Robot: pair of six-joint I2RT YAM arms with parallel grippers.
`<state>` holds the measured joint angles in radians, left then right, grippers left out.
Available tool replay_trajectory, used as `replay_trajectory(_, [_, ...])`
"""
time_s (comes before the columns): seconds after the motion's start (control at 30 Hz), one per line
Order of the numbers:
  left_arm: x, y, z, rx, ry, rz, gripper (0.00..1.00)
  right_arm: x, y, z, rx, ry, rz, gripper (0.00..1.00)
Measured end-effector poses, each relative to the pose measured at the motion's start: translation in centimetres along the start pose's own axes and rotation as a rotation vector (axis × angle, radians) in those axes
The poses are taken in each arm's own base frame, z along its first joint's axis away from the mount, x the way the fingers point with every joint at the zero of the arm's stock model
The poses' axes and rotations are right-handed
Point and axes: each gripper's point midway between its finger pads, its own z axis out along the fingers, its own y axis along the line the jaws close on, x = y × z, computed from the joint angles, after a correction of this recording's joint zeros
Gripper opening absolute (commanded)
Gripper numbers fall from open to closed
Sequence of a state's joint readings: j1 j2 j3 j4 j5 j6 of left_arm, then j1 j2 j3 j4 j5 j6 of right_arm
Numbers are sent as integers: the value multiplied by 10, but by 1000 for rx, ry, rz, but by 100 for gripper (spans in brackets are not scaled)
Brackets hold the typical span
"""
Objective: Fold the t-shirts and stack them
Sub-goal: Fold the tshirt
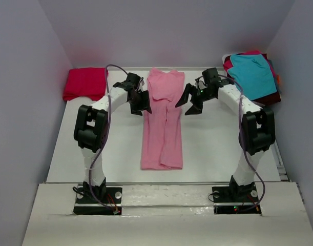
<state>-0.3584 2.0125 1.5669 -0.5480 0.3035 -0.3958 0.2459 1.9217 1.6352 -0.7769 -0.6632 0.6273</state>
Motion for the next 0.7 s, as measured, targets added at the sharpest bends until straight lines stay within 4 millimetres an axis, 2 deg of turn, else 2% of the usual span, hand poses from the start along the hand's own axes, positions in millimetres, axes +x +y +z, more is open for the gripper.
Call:
replay_trajectory(0.07, [6, -4, -18, 9, -22, 2, 67, 28, -17, 5, 18, 44, 20, 78])
replay_trajectory(0.2, [21, -14, -49, 30, -55, 5, 67, 93, -63, 12, 83, 168, 124, 78])
replay_trajectory(0.3, [48, -11, -59, 35, -41, -11, 67, 117, -75, 9, 90, 201, 155, 78])
replay_trajectory(0.47, [116, 8, -54, -4, 76, -61, 67, 150, -79, -5, 63, 217, 155, 78])
replay_trajectory(0.6, [163, 25, -55, -29, 151, -102, 67, 177, -86, -9, 38, 247, 160, 79])
replay_trajectory(0.7, [185, 32, -63, -28, 167, -127, 67, 195, -97, -10, 40, 274, 185, 79])
